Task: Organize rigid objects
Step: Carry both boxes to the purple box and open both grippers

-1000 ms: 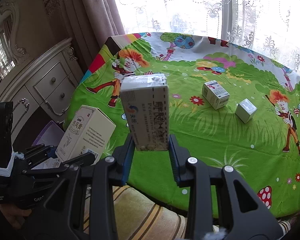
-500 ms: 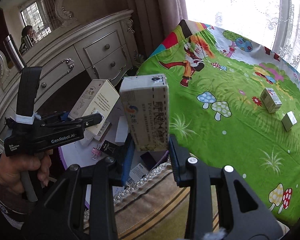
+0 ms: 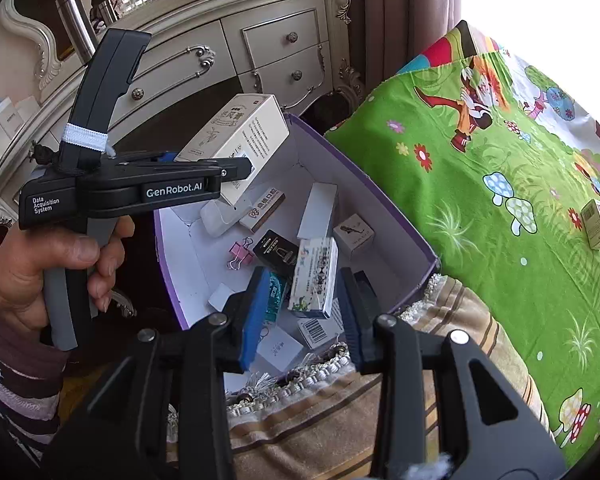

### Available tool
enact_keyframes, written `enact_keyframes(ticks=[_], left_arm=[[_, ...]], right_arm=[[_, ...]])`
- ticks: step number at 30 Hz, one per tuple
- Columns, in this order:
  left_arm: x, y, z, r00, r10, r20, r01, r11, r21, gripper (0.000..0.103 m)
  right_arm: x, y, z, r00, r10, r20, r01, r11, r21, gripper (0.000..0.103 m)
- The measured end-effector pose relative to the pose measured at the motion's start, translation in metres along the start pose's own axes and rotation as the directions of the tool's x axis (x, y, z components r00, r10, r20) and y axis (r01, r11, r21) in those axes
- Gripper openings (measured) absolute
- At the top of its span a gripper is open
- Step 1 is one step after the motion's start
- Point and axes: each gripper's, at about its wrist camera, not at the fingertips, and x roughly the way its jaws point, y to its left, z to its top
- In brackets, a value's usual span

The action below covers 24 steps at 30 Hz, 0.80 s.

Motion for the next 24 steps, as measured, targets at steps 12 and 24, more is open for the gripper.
enact_keyframes(ticks=[12,24], left_arm=[[0.001,-0.011,0.002,1.0,-0.005,-0.006,0.005,1.0,0.004,0.066],[0.005,-0.047,0.004,0.999,-0.048,-0.021,0.049,0.996,0.068,0.066]], right_arm=[[-0.006,-0.023,-0.001,1.0,-0.005,0.012,0.004,0.996,0.091,0.06],[-0.025,-0.064,0.002,0.996,-0.039,0.086,0.018,0.971,0.239,0.069]])
